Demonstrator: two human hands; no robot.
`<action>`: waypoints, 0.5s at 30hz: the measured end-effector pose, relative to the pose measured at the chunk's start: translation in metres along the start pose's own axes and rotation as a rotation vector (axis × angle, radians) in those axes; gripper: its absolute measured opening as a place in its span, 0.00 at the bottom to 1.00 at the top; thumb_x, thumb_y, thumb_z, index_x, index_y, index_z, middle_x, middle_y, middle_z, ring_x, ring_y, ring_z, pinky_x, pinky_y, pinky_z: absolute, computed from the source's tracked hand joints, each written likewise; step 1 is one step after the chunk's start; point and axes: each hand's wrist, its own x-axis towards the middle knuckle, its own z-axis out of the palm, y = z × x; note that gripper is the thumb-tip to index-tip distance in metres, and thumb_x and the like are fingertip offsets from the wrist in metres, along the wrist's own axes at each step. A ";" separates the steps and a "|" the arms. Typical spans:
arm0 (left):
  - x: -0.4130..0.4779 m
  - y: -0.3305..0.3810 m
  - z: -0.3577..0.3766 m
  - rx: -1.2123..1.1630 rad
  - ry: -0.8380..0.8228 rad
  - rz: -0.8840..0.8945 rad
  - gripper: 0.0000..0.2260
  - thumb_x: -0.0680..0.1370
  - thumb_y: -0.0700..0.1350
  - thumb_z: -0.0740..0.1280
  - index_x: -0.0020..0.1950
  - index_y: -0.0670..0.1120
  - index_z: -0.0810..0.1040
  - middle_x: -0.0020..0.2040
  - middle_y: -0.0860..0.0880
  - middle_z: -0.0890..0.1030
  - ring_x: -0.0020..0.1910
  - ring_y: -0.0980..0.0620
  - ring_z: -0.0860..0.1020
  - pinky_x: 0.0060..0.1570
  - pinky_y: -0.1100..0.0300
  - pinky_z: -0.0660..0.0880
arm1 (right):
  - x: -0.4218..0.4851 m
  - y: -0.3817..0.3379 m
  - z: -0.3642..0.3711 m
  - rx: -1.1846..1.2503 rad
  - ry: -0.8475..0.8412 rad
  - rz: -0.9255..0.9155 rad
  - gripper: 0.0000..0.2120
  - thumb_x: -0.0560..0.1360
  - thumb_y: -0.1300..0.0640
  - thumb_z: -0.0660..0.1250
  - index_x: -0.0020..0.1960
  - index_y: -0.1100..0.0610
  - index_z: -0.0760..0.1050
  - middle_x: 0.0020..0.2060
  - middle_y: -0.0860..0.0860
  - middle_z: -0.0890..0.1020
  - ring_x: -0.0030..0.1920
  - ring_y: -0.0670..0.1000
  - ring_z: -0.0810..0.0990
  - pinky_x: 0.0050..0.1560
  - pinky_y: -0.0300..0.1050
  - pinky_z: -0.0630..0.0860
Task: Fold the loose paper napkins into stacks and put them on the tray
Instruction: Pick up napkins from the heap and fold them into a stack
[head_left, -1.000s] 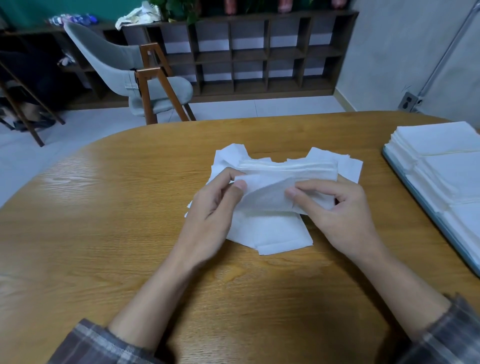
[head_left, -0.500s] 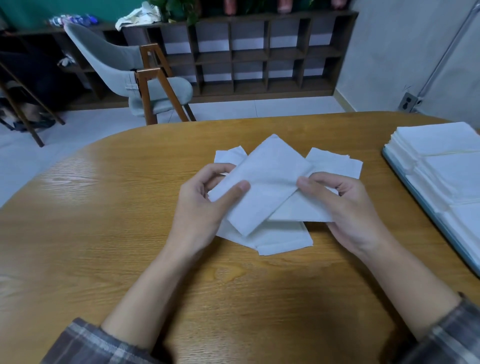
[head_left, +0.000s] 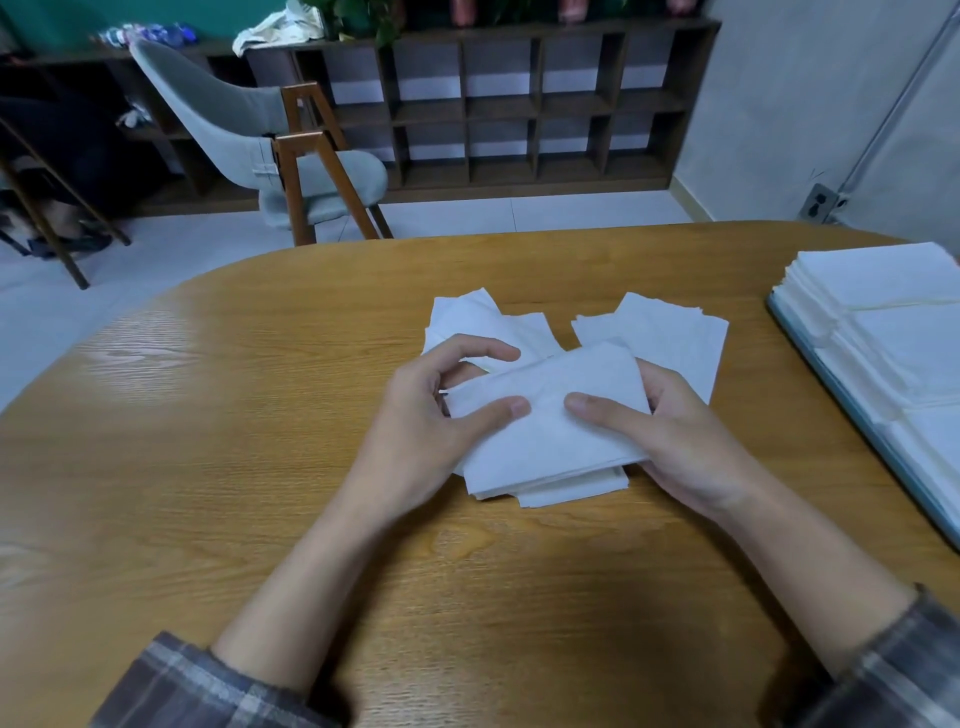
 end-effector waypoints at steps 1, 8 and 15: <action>0.000 -0.001 0.000 0.010 0.003 0.003 0.14 0.75 0.41 0.79 0.57 0.55 0.83 0.44 0.36 0.82 0.43 0.35 0.80 0.36 0.56 0.74 | 0.000 0.000 0.000 -0.016 0.007 -0.010 0.17 0.75 0.55 0.73 0.63 0.56 0.82 0.57 0.52 0.88 0.60 0.54 0.86 0.62 0.52 0.80; 0.001 -0.010 0.003 0.218 0.148 0.072 0.17 0.75 0.47 0.80 0.61 0.58 0.81 0.52 0.56 0.83 0.51 0.56 0.81 0.47 0.58 0.77 | 0.000 -0.002 0.000 -0.083 0.020 -0.121 0.21 0.78 0.59 0.73 0.68 0.44 0.79 0.61 0.47 0.85 0.63 0.50 0.84 0.59 0.44 0.81; -0.006 0.011 0.005 -0.133 -0.007 -0.138 0.24 0.78 0.46 0.75 0.71 0.58 0.73 0.52 0.54 0.87 0.48 0.55 0.87 0.43 0.64 0.80 | -0.001 -0.005 -0.001 -0.022 0.073 -0.209 0.37 0.78 0.60 0.74 0.77 0.32 0.64 0.62 0.48 0.84 0.62 0.50 0.84 0.59 0.48 0.82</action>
